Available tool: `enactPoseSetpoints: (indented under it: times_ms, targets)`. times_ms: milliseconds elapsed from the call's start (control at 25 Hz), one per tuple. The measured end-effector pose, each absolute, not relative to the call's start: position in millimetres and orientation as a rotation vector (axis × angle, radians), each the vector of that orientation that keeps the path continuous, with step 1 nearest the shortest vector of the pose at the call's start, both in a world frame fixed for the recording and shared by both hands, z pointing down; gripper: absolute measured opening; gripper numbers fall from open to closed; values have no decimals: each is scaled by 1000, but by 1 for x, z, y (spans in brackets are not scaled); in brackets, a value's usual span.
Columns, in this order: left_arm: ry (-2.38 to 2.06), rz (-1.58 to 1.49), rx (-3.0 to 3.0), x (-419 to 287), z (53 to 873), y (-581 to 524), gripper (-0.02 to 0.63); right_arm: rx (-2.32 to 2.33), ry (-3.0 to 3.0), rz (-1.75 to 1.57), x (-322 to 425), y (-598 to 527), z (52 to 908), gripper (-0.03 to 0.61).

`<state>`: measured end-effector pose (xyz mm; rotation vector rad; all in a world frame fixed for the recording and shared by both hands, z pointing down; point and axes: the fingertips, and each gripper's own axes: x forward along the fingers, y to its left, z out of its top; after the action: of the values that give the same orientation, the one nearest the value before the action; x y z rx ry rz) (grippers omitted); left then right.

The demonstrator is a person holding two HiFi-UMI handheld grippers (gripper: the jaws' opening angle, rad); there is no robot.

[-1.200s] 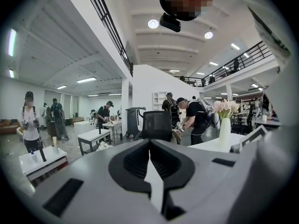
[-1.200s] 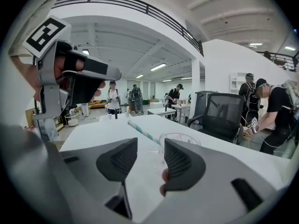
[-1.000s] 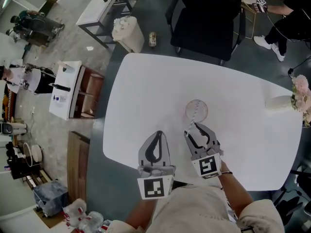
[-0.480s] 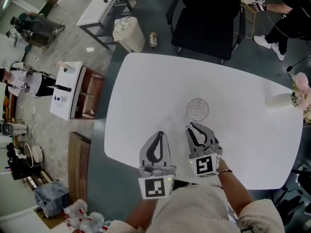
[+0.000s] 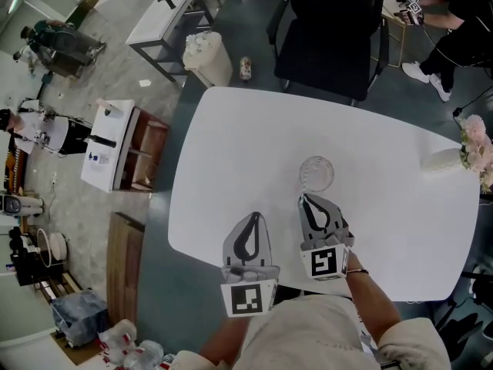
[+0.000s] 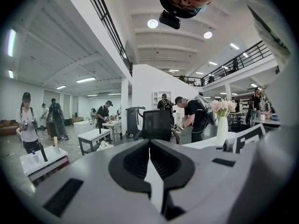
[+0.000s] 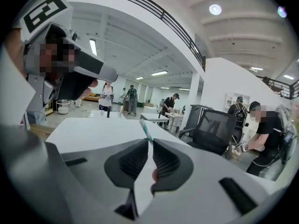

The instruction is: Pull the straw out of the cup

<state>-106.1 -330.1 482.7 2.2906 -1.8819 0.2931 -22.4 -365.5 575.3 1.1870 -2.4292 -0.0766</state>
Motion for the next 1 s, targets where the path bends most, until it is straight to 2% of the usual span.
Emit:
enactPoseSetpoints:
  times_ms: [1000]
  targets:
    - [-1808, 194, 2438, -97, 454, -297, 5, 1457, -2337, -167, 9, -330, 522, 20]
